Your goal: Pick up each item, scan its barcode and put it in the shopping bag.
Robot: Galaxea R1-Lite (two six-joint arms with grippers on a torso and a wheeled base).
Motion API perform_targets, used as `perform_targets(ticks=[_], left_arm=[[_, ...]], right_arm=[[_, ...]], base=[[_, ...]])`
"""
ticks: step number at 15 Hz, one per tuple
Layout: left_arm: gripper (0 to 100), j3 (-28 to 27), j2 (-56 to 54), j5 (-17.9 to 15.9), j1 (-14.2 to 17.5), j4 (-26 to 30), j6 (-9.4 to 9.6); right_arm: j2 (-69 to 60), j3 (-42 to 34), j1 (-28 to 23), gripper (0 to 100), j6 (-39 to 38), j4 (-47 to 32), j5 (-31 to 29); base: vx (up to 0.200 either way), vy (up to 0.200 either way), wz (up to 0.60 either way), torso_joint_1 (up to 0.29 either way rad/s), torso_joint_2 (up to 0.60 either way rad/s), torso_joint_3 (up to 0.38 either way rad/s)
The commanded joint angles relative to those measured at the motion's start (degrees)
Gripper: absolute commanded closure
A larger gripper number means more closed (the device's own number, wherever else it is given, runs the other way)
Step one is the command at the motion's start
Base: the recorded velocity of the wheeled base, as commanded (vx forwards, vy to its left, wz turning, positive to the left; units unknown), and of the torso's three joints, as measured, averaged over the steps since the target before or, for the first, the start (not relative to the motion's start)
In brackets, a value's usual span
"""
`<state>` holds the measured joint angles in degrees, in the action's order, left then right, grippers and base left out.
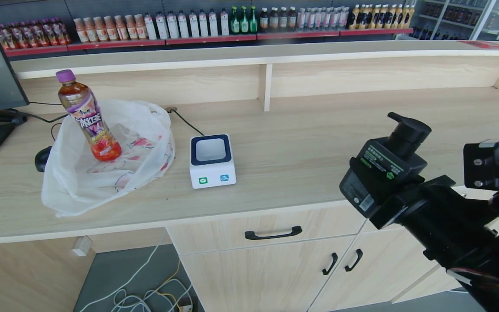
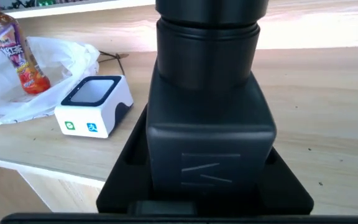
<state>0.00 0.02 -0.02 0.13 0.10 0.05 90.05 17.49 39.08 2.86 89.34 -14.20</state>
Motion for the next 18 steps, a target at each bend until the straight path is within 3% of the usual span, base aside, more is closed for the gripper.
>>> perform_targets(ticks=[1, 4, 10, 14, 18], left_arm=[[0, 0.0, 0.0, 0.0, 0.0, 0.0, -0.05], [0, 0.0, 0.0, -0.1, 0.0, 0.0, 0.04], [0, 0.0, 0.0, 0.0, 0.0, 0.0, -0.05], [0, 0.0, 0.0, 0.0, 0.0, 0.0, -0.05], [0, 0.0, 0.0, -0.1, 0.0, 0.0, 0.04]], right_arm=[[-3.7, -5.0, 3.4, 100, 0.1, 0.0, 0.1], [-4.1, -6.7, 9.5, 100, 0.1, 0.0, 0.1], [-3.7, -6.3, 10.8, 100, -8.4, 0.0, 0.7], [-3.7, -5.3, 12.2, 100, -18.6, 0.0, 8.9], [-3.1, -3.1, 12.2, 100, -22.2, 0.0, 13.7]], base=[[0.0, 0.0, 0.0, 0.0, 0.0, 0.0], [0.0, 0.0, 0.0, 0.0, 0.0, 0.0], [0.0, 0.0, 0.0, 0.0, 0.0, 0.0], [0.0, 0.0, 0.0, 0.0, 0.0, 0.0], [0.0, 0.0, 0.0, 0.0, 0.0, 0.0]])
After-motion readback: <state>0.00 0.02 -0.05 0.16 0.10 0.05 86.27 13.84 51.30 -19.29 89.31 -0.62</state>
